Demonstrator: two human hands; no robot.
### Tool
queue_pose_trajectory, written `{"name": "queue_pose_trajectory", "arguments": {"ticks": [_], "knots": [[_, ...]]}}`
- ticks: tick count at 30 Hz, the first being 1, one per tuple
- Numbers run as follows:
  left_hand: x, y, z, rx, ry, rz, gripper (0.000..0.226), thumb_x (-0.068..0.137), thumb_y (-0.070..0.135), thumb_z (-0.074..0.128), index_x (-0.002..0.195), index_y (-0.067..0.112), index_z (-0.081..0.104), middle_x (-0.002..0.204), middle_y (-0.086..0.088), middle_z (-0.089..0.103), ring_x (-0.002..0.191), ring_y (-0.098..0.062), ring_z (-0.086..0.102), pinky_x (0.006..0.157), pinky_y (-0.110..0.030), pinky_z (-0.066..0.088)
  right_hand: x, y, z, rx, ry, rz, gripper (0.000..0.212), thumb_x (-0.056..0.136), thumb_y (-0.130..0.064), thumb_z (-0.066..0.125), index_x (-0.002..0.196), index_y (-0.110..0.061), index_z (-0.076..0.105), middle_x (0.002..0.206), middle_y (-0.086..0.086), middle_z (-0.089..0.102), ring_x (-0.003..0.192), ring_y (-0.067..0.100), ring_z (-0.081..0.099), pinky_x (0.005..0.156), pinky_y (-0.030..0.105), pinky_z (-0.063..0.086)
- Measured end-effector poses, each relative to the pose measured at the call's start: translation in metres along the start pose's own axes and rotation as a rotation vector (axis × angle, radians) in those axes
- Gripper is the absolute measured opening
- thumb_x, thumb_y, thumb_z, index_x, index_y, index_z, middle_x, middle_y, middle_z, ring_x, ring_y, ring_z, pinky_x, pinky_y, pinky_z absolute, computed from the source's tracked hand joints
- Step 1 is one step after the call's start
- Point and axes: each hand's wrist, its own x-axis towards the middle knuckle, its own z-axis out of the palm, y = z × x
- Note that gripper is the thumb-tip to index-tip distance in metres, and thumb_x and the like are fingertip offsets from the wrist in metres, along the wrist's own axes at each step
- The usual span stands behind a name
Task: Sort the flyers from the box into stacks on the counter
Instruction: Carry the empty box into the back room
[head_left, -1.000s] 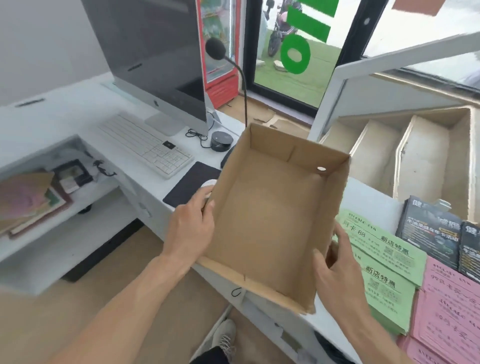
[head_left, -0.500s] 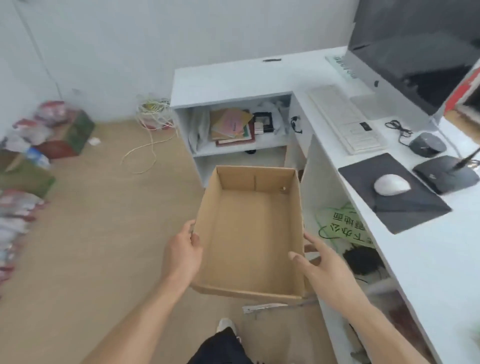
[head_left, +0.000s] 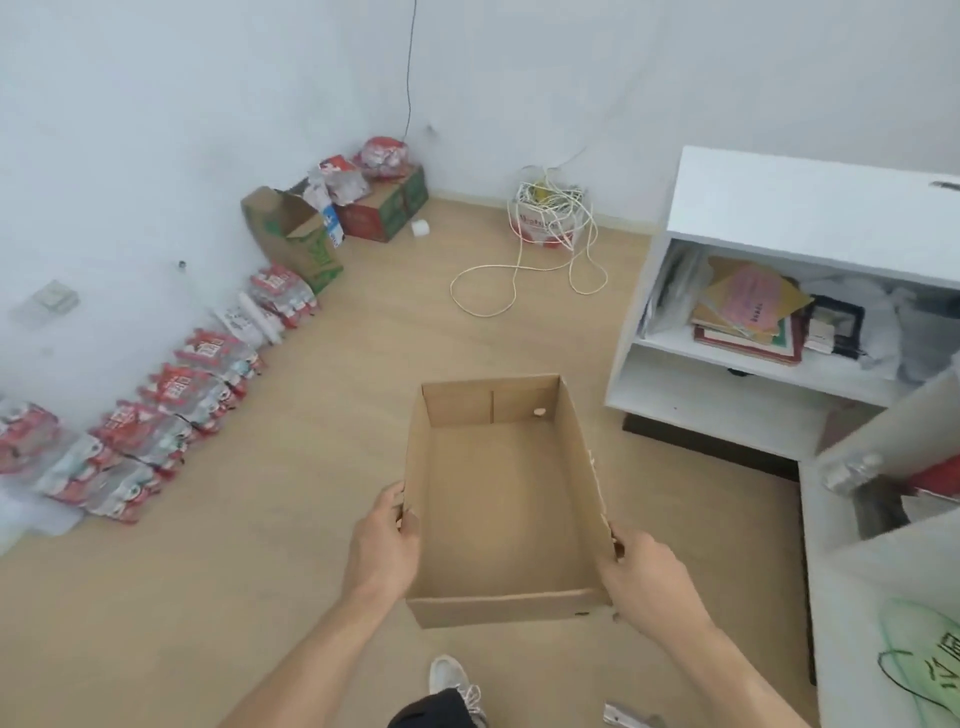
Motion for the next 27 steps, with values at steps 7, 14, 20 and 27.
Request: {"name": "queue_pose_trajectory", "arguments": {"ticks": [7, 14, 20, 27], "knots": [[0.108, -0.013, -0.085, -0.168, -0.306, -0.203, 0.04, 0.083, 0.041, 0.062, 0.12, 0.056, 0.061, 0.113, 0.026, 0.07, 0.103, -0.005, 0.07, 0.087, -0.038, 0.06, 0.105, -0.126, 0.034, 0.097, -0.103, 0.075, 0.034, 0.089, 0.001, 0.039, 0.091, -0.016, 0.067, 0.086, 0.007, 0.07, 0.057, 0.024, 0.074, 0.046, 0.021, 0.051], [0.221, -0.003, -0.108, -0.291, -0.252, -0.284, 0.056, 0.073, 0.055, 0.062, 0.129, 0.048, 0.059, 0.12, 0.02, 0.069, 0.11, -0.006, 0.068, 0.094, -0.042, 0.057, 0.226, -0.221, 0.046, 0.176, -0.078, 0.023, 0.038, 0.094, -0.001, 0.038, 0.106, -0.02, 0.068, 0.092, 0.005, 0.072, 0.064, 0.026, 0.074, 0.055, 0.033, 0.06], [0.373, 0.044, -0.112, -0.311, -0.195, -0.315, 0.046, 0.072, 0.038, 0.05, 0.115, 0.046, 0.067, 0.097, 0.016, 0.074, 0.092, -0.009, 0.069, 0.087, -0.035, 0.057, 0.371, -0.319, 0.019, 0.242, -0.086, -0.056, 0.041, 0.098, -0.005, 0.04, 0.123, -0.027, 0.064, 0.092, -0.001, 0.074, 0.068, 0.024, 0.075, 0.049, 0.019, 0.051], [0.559, 0.13, -0.12, -0.339, -0.095, -0.372, 0.044, 0.087, 0.012, 0.043, 0.107, 0.038, 0.072, 0.086, 0.008, 0.071, 0.072, -0.015, 0.059, 0.063, -0.026, 0.048, 0.54, -0.449, -0.043, 0.132, -0.159, -0.144, 0.034, 0.105, -0.026, 0.042, 0.135, -0.021, 0.055, 0.096, 0.006, 0.072, 0.066, 0.023, 0.074, 0.047, 0.021, 0.053]]}}
